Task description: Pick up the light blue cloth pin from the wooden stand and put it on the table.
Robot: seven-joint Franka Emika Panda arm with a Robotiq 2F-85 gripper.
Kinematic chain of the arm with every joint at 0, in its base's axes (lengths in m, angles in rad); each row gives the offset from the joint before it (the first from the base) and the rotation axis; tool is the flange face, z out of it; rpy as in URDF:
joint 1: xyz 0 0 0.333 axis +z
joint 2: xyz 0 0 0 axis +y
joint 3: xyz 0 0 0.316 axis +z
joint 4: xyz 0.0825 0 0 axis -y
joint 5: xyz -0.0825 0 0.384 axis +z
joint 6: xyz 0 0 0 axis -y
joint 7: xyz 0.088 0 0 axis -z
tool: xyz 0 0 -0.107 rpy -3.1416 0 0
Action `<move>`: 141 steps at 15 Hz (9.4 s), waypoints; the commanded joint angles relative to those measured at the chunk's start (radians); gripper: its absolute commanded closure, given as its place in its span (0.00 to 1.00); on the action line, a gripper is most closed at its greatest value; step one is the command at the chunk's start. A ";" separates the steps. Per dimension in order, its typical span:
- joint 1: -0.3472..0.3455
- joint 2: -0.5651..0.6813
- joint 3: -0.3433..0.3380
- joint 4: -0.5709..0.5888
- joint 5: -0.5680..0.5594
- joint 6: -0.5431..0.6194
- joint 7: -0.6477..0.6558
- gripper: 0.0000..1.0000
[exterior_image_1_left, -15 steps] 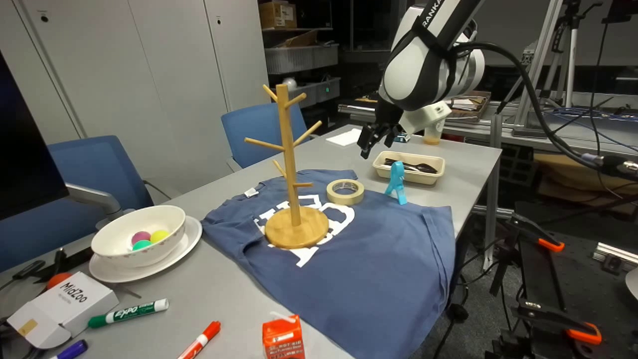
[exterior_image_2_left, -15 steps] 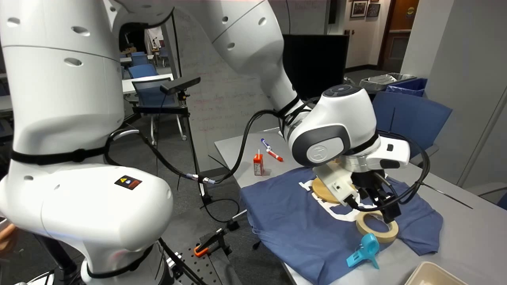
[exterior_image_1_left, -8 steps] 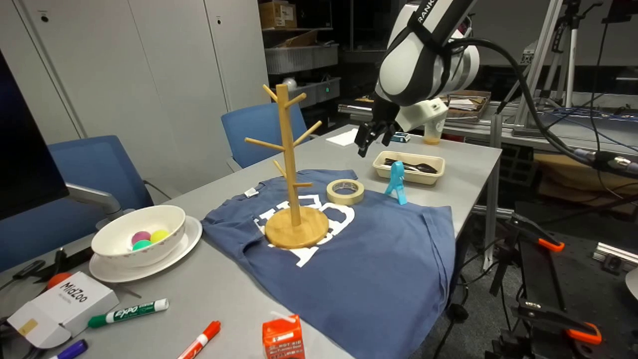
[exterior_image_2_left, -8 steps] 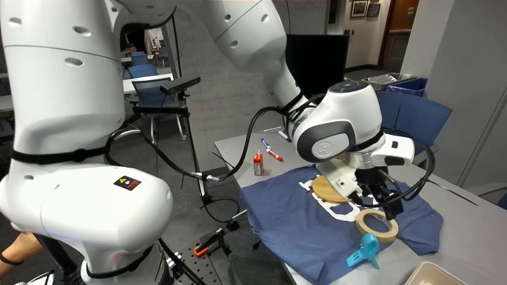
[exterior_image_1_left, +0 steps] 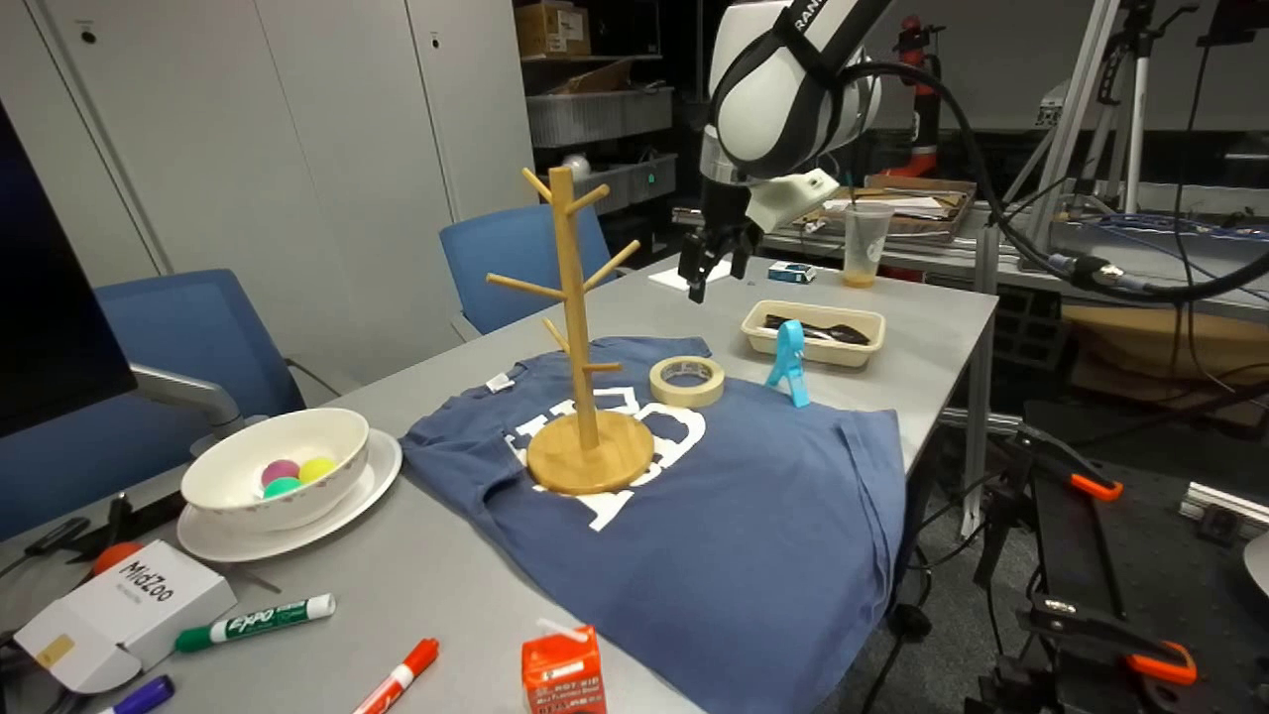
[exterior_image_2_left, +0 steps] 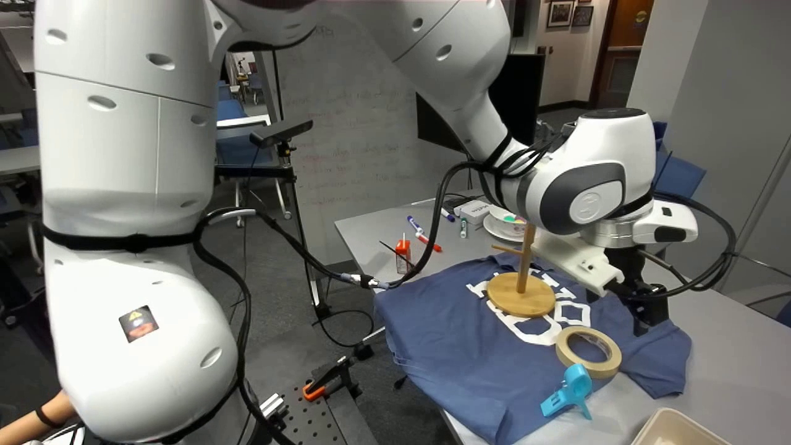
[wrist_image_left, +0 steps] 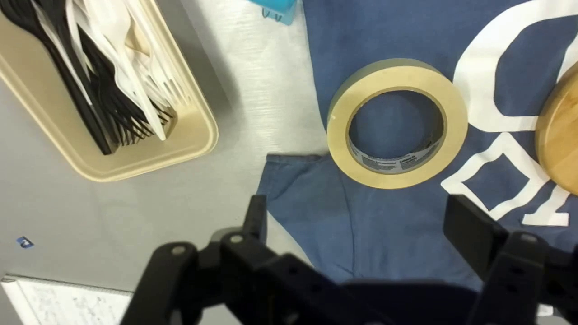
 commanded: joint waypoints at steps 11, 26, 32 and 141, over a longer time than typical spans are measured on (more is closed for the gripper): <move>-0.363 0.235 0.360 0.229 -0.038 -0.102 -0.031 0.00; -0.396 0.338 0.371 0.309 -0.045 -0.094 -0.021 0.36; -0.396 0.346 0.371 0.317 -0.045 -0.091 -0.020 0.84; -0.157 -0.841 0.395 -0.481 0.042 0.053 -0.153 0.00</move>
